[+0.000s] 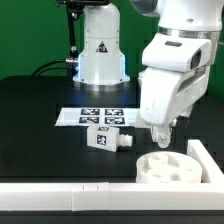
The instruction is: Assemble stool
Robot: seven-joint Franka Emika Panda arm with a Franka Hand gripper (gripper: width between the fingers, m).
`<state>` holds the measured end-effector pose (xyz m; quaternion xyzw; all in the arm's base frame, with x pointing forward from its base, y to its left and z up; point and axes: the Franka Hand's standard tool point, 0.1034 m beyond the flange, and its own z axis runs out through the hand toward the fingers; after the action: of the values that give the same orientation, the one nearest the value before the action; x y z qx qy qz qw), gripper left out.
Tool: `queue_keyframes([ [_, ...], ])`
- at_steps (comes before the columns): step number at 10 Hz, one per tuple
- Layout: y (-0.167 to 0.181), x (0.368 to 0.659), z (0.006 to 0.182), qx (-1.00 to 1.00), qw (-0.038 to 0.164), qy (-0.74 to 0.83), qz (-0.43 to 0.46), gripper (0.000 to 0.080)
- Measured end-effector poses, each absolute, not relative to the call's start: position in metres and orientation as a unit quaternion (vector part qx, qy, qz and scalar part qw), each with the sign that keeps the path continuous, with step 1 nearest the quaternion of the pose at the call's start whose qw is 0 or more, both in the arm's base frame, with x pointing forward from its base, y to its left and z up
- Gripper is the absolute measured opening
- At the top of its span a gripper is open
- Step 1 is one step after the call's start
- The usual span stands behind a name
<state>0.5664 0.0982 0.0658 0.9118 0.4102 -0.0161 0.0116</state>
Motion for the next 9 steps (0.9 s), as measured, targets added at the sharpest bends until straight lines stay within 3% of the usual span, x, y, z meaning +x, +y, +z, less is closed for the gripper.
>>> queue_keyframes([
  [2, 0.098, 0.542, 0.069, 0.961, 0.011, 0.276, -0.015, 0.0649],
  [6, 0.103, 0.538, 0.066, 0.989, 0.003, 0.144, -0.01, 0.0649],
  [9, 0.113, 0.482, 0.06, 0.997, 0.012, -0.065, -0.027, 0.0649],
])
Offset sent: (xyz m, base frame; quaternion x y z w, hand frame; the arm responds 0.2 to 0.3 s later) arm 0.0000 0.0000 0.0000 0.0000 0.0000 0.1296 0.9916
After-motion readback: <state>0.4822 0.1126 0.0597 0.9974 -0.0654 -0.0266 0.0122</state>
